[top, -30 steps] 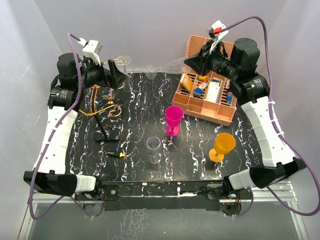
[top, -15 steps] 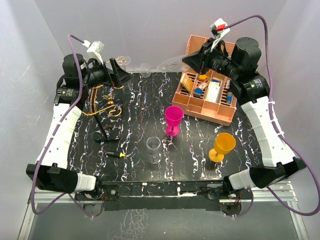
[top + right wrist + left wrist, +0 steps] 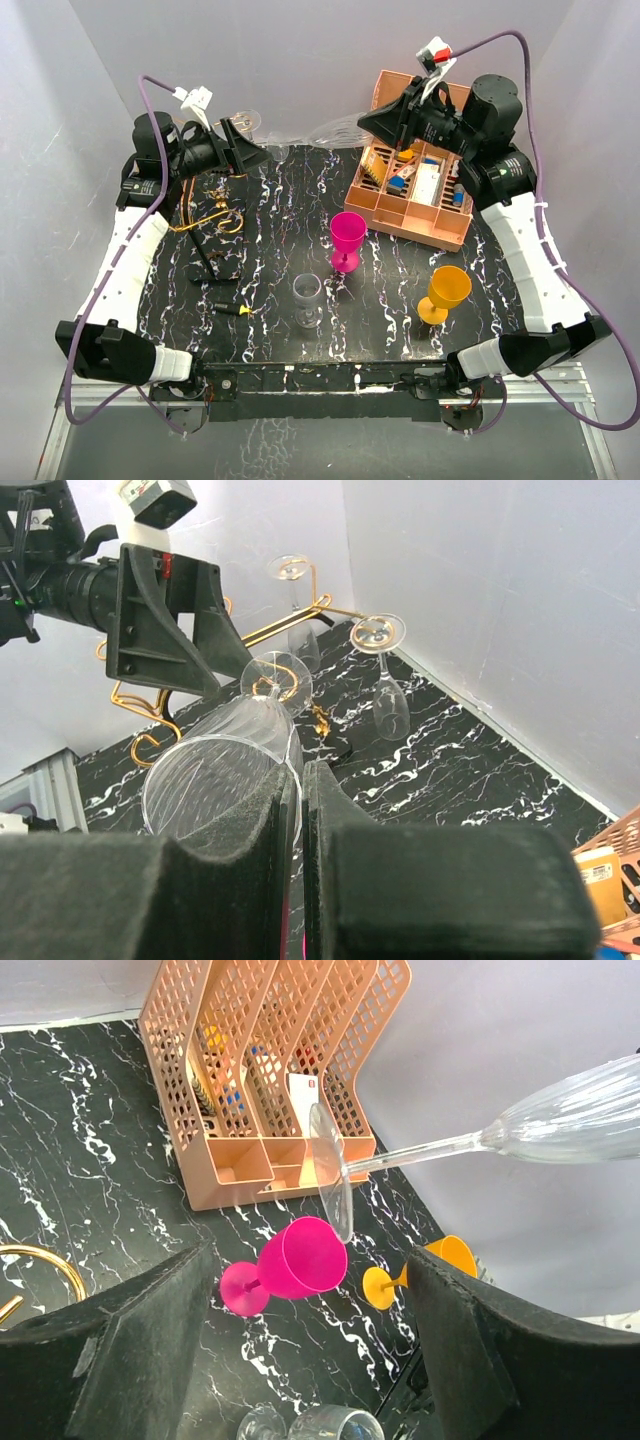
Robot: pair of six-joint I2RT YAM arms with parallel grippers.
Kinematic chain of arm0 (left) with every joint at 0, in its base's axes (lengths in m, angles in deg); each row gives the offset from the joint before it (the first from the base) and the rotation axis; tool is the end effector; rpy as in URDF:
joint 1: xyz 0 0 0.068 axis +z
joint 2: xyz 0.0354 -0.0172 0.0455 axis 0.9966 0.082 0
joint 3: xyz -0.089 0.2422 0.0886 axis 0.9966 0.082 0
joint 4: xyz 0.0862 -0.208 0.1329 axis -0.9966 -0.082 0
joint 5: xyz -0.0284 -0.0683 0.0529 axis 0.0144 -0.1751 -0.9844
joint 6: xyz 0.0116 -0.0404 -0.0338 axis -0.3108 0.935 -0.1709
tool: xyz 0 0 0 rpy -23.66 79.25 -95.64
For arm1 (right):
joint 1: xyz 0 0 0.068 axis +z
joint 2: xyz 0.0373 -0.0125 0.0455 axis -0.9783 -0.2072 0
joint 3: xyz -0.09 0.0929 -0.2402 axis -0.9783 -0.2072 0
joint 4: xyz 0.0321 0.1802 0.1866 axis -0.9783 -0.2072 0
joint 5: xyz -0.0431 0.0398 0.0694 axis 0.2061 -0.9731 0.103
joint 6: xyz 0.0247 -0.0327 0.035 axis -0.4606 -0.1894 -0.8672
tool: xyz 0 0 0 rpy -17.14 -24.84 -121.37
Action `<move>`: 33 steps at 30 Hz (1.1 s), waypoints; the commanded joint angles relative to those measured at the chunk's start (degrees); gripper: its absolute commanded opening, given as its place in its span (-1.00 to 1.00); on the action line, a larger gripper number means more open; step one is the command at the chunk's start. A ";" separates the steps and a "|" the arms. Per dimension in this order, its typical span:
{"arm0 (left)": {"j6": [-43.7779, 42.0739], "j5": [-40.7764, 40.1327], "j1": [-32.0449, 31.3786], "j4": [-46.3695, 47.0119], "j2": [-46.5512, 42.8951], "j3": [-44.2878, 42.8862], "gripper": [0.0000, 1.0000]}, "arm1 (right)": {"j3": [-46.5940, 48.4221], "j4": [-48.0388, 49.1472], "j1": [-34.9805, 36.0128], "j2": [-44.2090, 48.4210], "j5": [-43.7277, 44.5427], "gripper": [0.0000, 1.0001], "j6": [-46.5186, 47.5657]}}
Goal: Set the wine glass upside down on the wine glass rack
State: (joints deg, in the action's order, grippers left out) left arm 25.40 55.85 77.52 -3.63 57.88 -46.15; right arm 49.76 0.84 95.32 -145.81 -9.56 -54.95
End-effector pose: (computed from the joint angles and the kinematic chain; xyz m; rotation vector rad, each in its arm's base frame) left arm 0.2936 -0.0644 0.4486 0.2946 1.7278 -1.0657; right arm 0.2614 0.1046 0.5240 -0.6540 1.4954 0.8866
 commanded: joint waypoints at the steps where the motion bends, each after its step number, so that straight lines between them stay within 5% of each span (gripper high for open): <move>1: 2.17 3.00 -0.47 3.64 0.23 0.31 0.43 | -0.63 4.42 0.16 1.02 -2.34 -0.85 -0.58; 17: 3.37 4.47 -0.93 5.31 0.64 0.84 -0.29 | -1.93 5.01 0.21 1.12 -4.52 -0.85 0.05; 33: 4.17 4.92 -1.19 6.27 0.64 1.68 -0.65 | -2.49 5.71 0.21 1.12 -5.84 -0.85 -0.39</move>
State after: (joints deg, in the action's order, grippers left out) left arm 29.18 59.37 76.54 0.94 58.86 -44.77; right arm 47.34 2.02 95.32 -145.81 -14.59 -54.93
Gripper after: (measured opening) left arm 0.202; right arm 0.103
